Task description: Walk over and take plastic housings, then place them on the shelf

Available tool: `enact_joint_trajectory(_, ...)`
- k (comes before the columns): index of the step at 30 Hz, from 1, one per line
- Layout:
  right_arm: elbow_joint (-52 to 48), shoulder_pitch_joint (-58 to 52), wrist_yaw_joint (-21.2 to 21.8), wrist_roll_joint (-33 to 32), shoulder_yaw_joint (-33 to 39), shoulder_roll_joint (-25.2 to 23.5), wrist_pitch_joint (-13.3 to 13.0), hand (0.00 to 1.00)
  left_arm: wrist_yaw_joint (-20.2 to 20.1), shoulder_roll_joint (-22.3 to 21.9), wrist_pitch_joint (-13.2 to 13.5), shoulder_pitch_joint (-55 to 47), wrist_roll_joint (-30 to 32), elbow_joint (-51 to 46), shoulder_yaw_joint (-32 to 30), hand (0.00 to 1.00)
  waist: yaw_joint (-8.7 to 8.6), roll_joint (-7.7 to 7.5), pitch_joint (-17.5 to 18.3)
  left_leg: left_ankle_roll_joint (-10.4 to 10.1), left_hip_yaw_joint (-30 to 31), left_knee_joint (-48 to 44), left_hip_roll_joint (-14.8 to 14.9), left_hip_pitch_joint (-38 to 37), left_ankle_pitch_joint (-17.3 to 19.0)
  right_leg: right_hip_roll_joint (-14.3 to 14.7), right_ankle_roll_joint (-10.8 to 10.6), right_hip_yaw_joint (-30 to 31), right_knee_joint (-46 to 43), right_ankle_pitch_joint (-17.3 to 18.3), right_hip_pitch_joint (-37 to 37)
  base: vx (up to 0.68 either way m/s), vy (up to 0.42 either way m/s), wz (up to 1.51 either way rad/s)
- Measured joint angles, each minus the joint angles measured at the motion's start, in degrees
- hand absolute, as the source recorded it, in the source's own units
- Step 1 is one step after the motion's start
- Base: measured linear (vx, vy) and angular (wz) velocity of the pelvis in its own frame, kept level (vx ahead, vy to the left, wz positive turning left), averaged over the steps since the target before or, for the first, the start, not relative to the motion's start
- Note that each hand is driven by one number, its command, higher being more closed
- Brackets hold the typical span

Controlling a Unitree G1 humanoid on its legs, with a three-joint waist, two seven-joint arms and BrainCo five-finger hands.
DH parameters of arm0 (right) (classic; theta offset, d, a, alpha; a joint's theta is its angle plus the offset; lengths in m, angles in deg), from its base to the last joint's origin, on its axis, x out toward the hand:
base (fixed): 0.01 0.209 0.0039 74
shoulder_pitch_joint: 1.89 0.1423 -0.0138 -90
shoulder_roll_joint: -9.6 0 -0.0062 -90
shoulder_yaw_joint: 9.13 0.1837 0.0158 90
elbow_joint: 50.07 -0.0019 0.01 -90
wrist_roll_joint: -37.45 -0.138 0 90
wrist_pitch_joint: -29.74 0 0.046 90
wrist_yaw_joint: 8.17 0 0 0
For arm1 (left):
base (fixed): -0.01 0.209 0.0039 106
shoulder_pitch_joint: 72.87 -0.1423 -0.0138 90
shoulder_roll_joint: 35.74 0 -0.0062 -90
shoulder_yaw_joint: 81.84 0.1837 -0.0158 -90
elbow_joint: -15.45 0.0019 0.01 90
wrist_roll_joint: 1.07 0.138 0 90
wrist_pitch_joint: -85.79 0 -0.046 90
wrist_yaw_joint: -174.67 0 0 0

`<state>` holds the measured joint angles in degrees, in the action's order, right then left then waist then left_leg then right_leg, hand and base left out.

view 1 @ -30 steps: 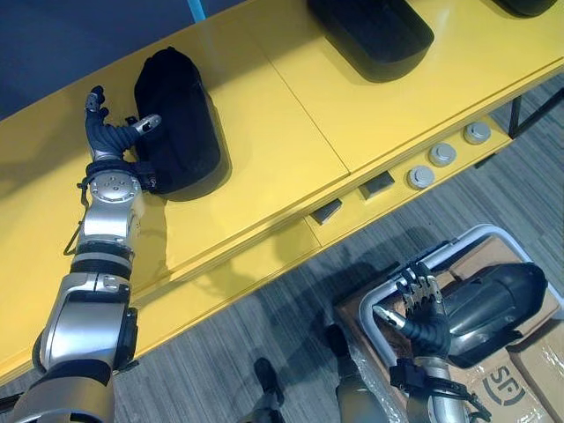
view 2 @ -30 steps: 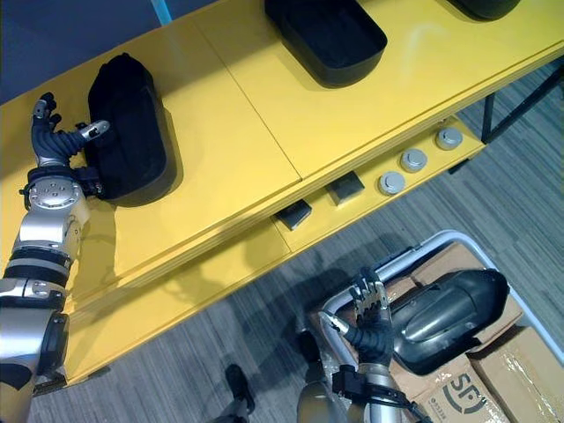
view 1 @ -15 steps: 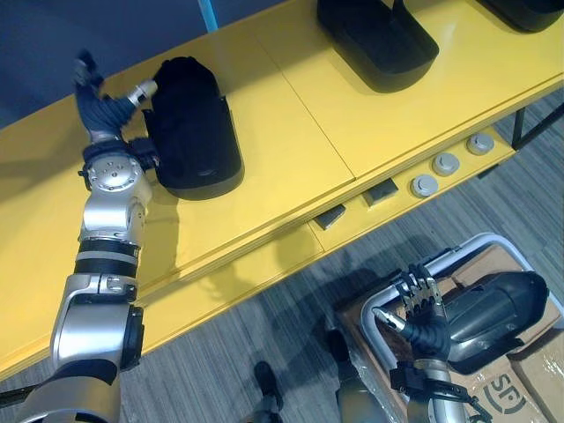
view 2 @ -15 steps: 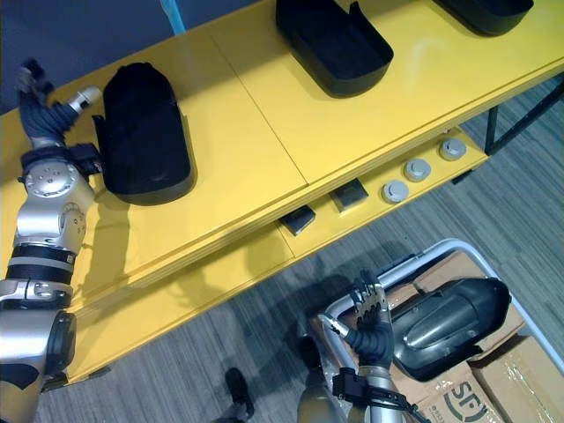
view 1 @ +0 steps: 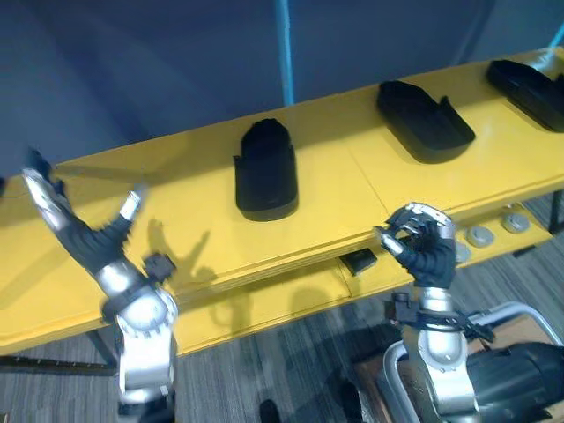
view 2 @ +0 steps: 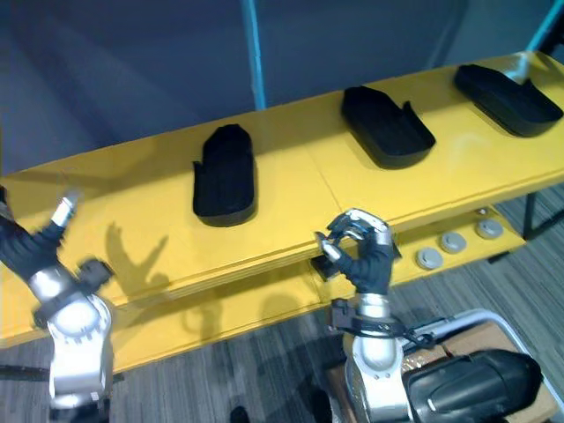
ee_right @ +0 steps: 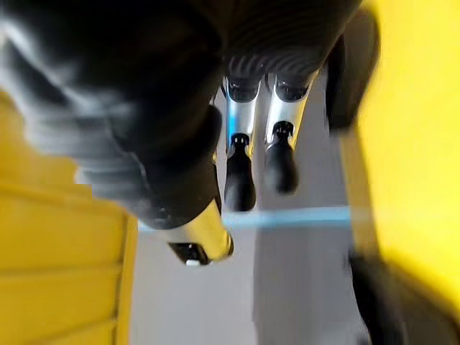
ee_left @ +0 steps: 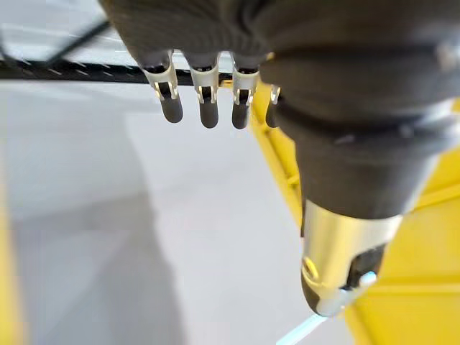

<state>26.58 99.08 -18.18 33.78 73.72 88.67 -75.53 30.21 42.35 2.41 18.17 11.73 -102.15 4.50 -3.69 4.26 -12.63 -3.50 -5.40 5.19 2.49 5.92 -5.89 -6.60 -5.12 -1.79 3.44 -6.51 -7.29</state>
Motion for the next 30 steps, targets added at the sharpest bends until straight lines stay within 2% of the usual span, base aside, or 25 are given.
enact_joint_trajectory(2, 4.44, 3.51, -0.84, 0.01, -2.03, -1.50, -0.01, 1.00, -2.28, -1.83, 1.89, -4.41, -0.10, -0.81, 3.59, 0.00, 0.72, 0.05, 0.03, -0.06, 1.14, 0.00, -0.24, 1.82, -0.84, -0.23, 0.01, -0.95, -0.43, -0.02, -1.39, -0.05, 0.031, 0.28)
enact_joint_trajectory(7, 12.99, 10.28, -3.59, 1.29, -2.97, -1.44, 0.14, 1.00, -4.82, -2.82, 3.90, -8.62, -3.11, -0.14, 5.64, 0.00, 1.99, 0.29, -0.10, 0.01, 3.54, -0.02, -0.58, 4.12, -2.13, -0.81, 0.03, -3.45, -1.22, -0.05, -2.75, -0.04, 0.022, 0.27)
enact_joint_trajectory(11, 17.23, 14.82, -5.66, 2.00, -1.56, -0.97, 0.37, 1.00, -6.22, -2.83, 4.34, -9.72, -6.51, 2.41, 5.30, 0.00, 3.11, 0.75, -0.57, 0.28, 4.35, -0.02, -0.90, 4.83, -2.68, -1.11, 0.03, -4.10, -1.67, -0.05, -3.30, -0.01, 0.022, 0.11)
enact_joint_trajectory(16, 20.02, 17.77, -7.55, 1.98, 1.77, -0.20, 0.61, 1.00, -7.59, -2.85, 4.84, -9.93, -9.47, 2.53, 5.16, 0.00, 3.25, 1.88, -1.91, 0.49, 5.61, 0.01, -1.47, 5.42, -3.03, -1.51, -0.10, -5.48, -1.91, 0.08, -3.33, 0.00, 0.025, 0.14)
enact_joint_trajectory(22, 23.46, 21.32, -9.56, 1.03, 5.85, 1.28, 0.66, 1.00, -8.85, -2.86, 5.21, -10.37, -11.65, 2.55, 5.15, 0.00, 4.03, 2.05, -3.19, 0.61, 5.77, -0.18, -1.55, 6.10, -3.27, -1.75, -0.12, -5.65, -1.94, 0.07, -3.89, 0.01, 0.010, 0.02)
enact_joint_trajectory(30, 23.60, 21.38, -8.80, -0.67, 6.40, 1.24, 0.67, 1.00, -10.11, -3.12, 5.34, -10.18, -12.63, 3.93, 5.17, 0.00, 4.35, 2.36, -4.27, 0.61, 6.92, -0.18, -1.70, 6.54, -3.68, -1.74, -0.10, -6.72, -1.98, 0.12, -3.82, 0.01, 0.008, 0.06)
